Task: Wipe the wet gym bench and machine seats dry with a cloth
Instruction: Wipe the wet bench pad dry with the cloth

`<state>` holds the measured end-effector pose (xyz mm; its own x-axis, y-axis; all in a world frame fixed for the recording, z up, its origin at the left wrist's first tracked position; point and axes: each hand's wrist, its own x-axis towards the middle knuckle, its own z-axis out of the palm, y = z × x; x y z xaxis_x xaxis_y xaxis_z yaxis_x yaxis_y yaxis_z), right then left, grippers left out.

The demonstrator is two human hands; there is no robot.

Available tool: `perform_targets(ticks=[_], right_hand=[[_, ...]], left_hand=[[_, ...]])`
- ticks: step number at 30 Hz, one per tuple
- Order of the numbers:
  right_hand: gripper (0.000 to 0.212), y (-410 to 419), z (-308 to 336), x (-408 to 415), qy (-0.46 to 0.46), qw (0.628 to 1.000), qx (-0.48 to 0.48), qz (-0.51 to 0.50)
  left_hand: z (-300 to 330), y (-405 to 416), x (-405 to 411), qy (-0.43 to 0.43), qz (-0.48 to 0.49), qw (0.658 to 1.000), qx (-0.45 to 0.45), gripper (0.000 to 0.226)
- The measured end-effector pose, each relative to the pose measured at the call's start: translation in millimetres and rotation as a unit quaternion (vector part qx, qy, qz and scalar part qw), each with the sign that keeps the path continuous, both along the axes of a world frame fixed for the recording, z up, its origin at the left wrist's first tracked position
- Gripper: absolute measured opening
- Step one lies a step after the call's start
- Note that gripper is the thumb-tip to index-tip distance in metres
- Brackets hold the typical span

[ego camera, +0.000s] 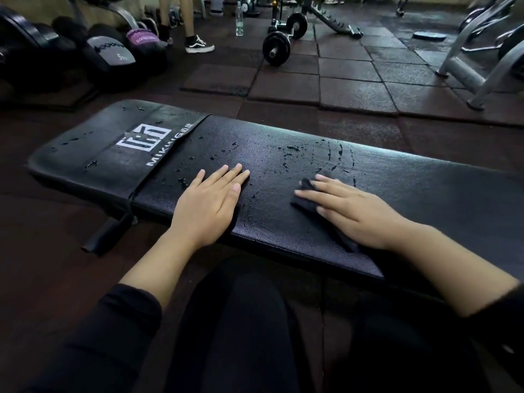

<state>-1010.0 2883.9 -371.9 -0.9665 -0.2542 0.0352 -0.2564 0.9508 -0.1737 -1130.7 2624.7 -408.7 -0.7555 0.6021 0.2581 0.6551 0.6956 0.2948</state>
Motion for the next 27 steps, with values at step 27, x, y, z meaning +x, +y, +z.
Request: perform_targets(ticks=[27], right_hand=[[0.052, -9.4, 1.9, -40.2, -0.018, 1.0, -0.007, -0.008]], left_hand=[[14.4, 63.1, -38.7, -0.057, 0.044, 0.99, -0.118, 0.051]])
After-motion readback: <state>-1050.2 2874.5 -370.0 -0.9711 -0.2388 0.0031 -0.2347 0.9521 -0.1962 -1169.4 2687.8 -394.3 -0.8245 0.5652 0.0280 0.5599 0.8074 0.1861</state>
